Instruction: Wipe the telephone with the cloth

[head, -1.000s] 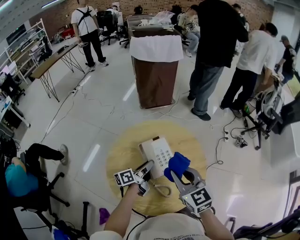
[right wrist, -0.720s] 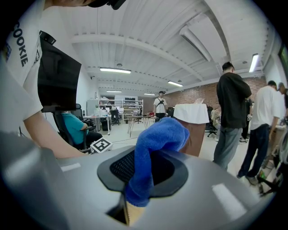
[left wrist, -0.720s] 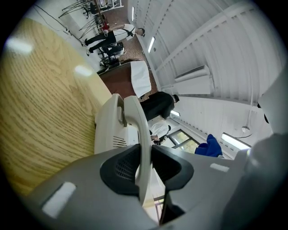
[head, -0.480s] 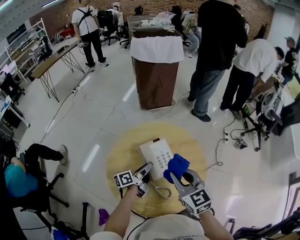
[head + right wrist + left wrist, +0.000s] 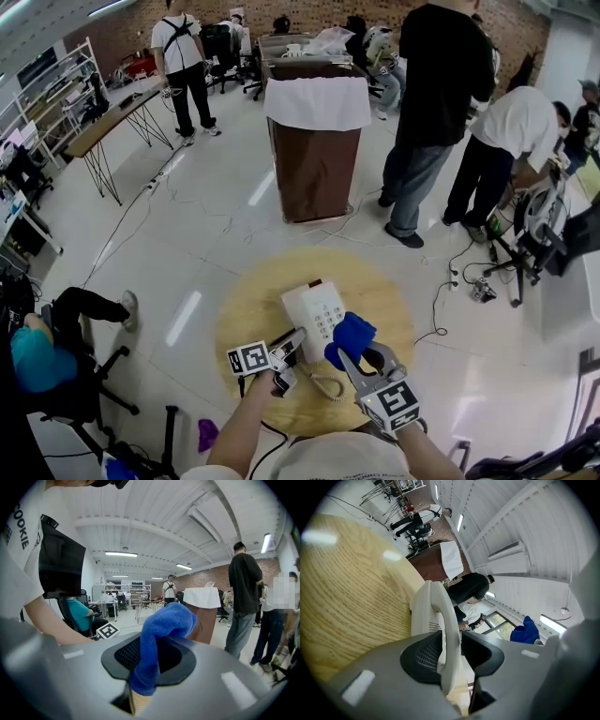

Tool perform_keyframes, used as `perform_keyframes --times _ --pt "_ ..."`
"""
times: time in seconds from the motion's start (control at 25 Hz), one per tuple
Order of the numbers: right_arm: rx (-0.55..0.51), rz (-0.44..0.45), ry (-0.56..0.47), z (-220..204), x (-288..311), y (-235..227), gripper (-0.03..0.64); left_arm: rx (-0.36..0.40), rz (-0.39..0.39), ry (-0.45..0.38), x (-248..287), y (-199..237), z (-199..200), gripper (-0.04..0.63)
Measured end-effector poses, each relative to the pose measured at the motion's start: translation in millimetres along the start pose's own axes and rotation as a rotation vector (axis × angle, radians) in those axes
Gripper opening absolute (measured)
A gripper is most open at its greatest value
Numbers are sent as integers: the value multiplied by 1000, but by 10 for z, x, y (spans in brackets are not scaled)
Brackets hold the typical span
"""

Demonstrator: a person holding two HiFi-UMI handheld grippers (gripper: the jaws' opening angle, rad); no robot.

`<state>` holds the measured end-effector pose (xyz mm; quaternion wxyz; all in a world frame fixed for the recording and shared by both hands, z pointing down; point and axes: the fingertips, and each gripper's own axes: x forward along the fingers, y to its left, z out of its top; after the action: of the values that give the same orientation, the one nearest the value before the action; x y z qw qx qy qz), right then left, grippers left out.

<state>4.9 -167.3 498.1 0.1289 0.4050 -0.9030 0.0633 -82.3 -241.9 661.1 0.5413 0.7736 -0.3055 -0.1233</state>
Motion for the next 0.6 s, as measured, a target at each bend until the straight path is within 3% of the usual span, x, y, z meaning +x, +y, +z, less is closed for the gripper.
perform_keyframes --times 0.36,0.44,0.6 --pt "5 9 7 12 -27 74 71 4 67 -65 -216 79 93 127" --pt "1 6 6 31 -33 88 71 41 102 -86 -305 84 149 118" --pt "-5 9 3 83 -47 77 71 167 172 -116 -424 -14 228 4"
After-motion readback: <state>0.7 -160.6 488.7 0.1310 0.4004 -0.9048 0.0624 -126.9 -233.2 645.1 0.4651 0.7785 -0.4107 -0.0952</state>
